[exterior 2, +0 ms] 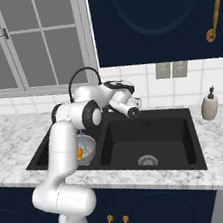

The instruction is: Put the colander in the sink, put the kiwi, tangerine, orange in the colander, and turn on the sink faucet and pour water over the colander.

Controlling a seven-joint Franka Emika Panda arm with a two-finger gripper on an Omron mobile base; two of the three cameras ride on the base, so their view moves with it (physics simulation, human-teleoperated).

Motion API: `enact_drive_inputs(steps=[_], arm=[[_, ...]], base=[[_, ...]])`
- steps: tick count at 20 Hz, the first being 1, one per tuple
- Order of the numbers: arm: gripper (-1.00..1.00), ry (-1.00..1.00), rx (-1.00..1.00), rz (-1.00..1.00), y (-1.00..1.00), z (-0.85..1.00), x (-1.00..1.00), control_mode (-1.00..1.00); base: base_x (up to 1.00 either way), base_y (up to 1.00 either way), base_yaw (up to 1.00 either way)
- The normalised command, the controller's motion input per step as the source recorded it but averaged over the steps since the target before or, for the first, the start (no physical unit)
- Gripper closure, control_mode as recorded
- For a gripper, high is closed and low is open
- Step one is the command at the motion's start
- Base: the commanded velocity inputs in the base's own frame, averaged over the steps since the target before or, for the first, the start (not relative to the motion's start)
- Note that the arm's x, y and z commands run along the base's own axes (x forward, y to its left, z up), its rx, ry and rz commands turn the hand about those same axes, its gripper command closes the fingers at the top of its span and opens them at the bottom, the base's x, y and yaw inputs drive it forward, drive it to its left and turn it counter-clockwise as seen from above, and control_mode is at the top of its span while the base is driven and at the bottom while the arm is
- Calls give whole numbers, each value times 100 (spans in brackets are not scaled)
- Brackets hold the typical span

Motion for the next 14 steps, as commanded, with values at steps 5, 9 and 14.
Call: enact_drive_inputs(steps=[5, 9, 14], arm=[[-100, 0, 5, 1, -89, 0, 0, -100], [-100, 0, 3, 0, -51, 0, 0, -100], [-100, 0, 0, 0, -12, 0, 0, -100]], base=[[0, 0, 0], [0, 0, 0], [0, 0, 0]])
